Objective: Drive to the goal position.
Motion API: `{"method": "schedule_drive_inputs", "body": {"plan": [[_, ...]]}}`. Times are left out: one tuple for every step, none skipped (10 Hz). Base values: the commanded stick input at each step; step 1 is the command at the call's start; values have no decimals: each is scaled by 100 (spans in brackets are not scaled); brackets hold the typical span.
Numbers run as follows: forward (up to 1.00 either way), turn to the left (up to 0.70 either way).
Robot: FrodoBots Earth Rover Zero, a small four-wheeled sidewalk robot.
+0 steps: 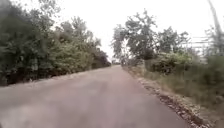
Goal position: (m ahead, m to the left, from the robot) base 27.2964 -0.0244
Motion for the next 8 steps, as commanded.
{"method": "schedule_drive_inputs", "body": {"plan": [[100, -23], [100, 0], [100, 0], [100, 0], [100, 0], [100, 0], [100, 0], [100, 0]]}}
